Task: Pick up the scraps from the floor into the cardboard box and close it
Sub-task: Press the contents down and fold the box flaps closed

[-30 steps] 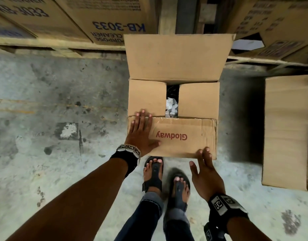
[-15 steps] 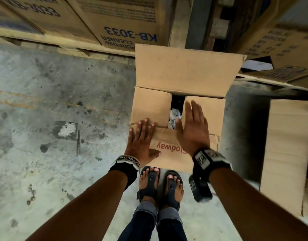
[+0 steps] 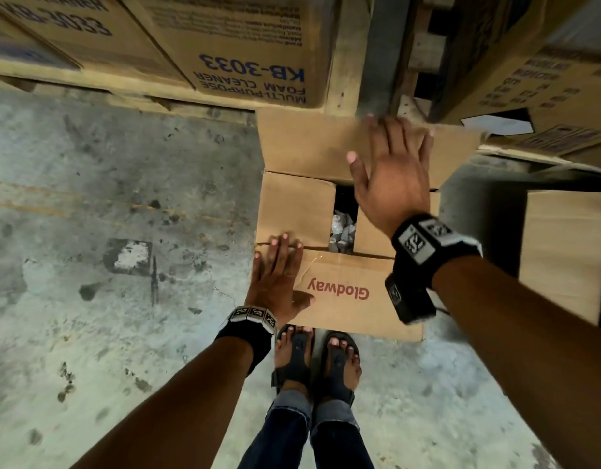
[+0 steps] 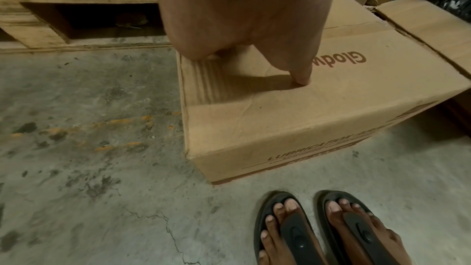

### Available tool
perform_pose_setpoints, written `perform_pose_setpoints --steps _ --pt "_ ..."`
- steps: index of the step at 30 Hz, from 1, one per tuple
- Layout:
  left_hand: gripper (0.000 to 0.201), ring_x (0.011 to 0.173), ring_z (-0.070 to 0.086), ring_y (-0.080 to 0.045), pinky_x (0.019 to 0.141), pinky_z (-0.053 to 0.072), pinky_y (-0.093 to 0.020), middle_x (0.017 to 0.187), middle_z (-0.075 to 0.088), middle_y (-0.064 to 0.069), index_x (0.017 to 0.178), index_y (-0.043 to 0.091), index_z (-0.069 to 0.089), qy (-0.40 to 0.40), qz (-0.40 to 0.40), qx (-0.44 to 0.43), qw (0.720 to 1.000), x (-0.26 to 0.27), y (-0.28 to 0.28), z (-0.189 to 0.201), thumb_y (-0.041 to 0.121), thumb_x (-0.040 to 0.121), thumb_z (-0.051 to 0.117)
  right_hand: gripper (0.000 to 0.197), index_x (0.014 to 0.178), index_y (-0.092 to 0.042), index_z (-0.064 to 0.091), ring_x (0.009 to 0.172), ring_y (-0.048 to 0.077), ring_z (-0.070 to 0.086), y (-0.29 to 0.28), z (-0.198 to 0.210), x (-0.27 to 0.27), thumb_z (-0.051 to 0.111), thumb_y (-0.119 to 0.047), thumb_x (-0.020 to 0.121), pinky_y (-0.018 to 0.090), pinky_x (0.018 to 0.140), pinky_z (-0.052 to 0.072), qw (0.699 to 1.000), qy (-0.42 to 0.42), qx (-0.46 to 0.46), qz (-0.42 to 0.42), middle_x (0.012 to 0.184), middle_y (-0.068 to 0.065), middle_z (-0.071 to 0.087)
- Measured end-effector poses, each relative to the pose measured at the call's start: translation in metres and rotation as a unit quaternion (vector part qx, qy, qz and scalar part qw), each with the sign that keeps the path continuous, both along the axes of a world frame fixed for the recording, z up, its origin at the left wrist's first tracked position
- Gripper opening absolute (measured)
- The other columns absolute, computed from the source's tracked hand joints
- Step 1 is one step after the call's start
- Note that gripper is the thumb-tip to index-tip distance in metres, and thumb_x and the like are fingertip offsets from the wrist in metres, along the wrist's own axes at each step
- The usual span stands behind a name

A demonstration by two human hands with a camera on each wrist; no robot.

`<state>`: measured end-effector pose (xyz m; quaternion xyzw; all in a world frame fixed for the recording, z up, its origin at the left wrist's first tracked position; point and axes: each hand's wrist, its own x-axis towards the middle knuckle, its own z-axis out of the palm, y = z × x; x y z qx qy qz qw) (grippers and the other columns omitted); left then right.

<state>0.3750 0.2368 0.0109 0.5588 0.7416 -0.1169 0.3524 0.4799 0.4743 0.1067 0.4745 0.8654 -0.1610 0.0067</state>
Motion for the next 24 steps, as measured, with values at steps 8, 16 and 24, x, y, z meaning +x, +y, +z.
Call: perform_pose_setpoints --steps 8,16,24 --pt "0.081 0.146 -0.028 -0.025 0.121 0.005 -0.052 0.158 -0.034 -0.002 0.154 0.022 -0.018 -0.096 -0.045 -0.008 0.994 0.013 -0.029 0.007 0.027 0.096 0.039 0.047 0.143 -0.033 0.046 0.136 0.034 0.036 -0.095 -0.017 0.068 0.046 -0.034 0.096 0.076 0.11 0.011 0.997 -0.07 -0.035 -0.003 0.141 0.006 0.048" --pt "0.08 0.149 -0.02 -0.028 0.121 -0.009 -0.043 0.162 -0.022 -0.007 0.156 0.018 -0.01 -0.011 -0.048 0.125 0.991 0.006 -0.001 0.024 0.057 0.099 0.031 0.061 0.158 -0.034 -0.006 0.152 0.022 -0.016 -0.121 -0.079 0.101 0.014 -0.054 0.103 0.067 0.116 -0.008 0.981 -0.099 -0.154 -0.058 0.166 -0.002 -0.015" --pt "0.07 0.15 -0.013 -0.03 0.122 0.002 -0.05 0.165 -0.008 -0.009 0.157 0.018 -0.001 0.061 -0.072 0.127 0.987 -0.02 0.035 -0.032 0.054 0.101 0.021 0.065 0.155 -0.035 -0.019 0.15 0.023 -0.023 -0.123 -0.119 0.106 0.015 -0.057 0.103 0.066 0.116 -0.009 0.983 -0.108 -0.136 -0.062 0.164 -0.001 -0.025"
